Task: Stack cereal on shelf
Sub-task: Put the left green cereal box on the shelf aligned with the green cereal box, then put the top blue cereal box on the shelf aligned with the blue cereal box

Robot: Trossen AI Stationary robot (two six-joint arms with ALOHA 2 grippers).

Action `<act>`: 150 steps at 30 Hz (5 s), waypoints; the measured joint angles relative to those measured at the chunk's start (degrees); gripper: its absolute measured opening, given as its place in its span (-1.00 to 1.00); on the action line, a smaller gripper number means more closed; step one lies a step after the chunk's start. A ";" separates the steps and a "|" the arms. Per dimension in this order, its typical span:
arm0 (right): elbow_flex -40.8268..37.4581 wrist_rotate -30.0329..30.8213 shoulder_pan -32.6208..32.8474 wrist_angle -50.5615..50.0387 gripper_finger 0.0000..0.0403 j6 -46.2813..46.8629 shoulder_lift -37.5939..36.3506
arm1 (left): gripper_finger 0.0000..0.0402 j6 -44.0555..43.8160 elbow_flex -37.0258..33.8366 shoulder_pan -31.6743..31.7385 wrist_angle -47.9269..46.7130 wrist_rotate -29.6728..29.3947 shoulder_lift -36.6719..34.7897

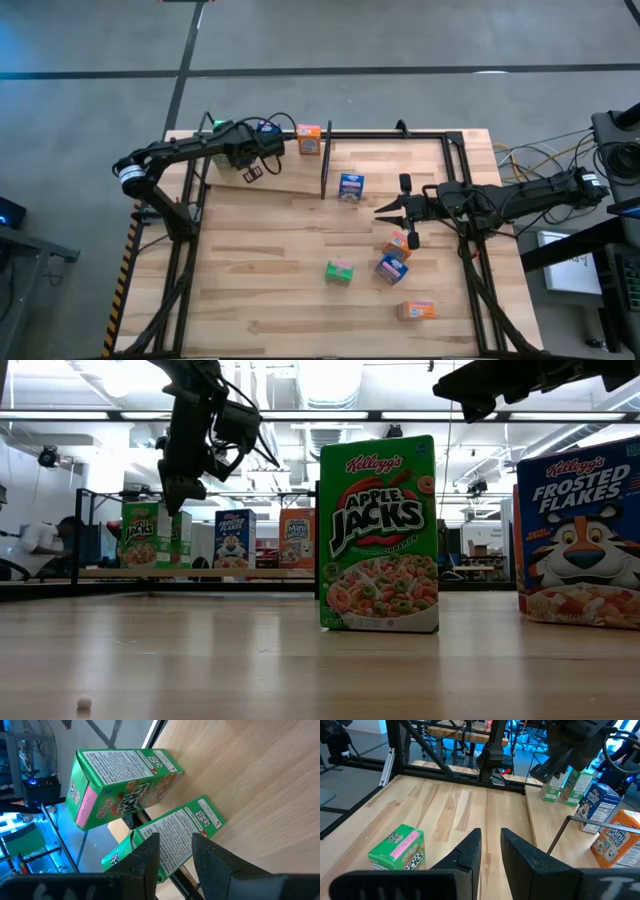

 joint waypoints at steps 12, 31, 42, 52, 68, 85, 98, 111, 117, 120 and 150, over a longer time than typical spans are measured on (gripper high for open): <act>0.00 -0.02 -0.01 -0.03 -0.69 0.94 0.00 | -0.51 1.38 5.46 -6.55 -0.26 6.21 -2.49; 0.00 5.72 -0.03 0.03 -0.69 12.07 1.96 | -0.51 10.93 -1.83 -32.34 38.32 18.30 -18.57; 3.82 9.42 -1.60 -9.54 -0.69 27.47 6.08 | -0.51 21.01 -16.21 -38.40 61.01 18.24 -21.91; 14.71 9.31 -8.46 -27.32 -0.69 29.77 14.84 | -0.51 23.98 -23.71 -38.40 72.32 18.19 -22.77; 26.33 2.92 -16.96 -36.37 0.01 5.82 24.33 | -0.51 23.93 -23.74 -38.34 71.58 16.12 -23.66; 32.68 -1.60 -22.31 -34.80 0.44 0.27 37.77 | -0.51 21.51 -29.35 -38.36 70.53 14.04 -37.20; 34.18 -4.61 -24.67 -34.87 0.28 -0.67 42.66 | -0.51 23.63 -35.41 -38.36 75.14 14.06 -51.83; 34.16 -4.61 -24.67 -34.94 -0.17 1.63 42.45 | -0.51 24.50 -39.21 -38.38 77.08 14.23 -59.39; 34.29 -6.01 -24.66 -35.49 -0.25 2.73 42.38 | -0.51 24.50 -39.41 -38.38 77.00 14.26 -59.84; 35.99 -6.27 -24.44 -38.02 -0.25 3.77 42.00 | -0.51 24.50 -39.41 -38.38 77.00 14.26 -59.84; 62.11 -3.98 -16.23 -39.19 -0.26 5.06 41.89 | -0.51 25.42 -39.47 -38.34 77.01 14.28 -60.01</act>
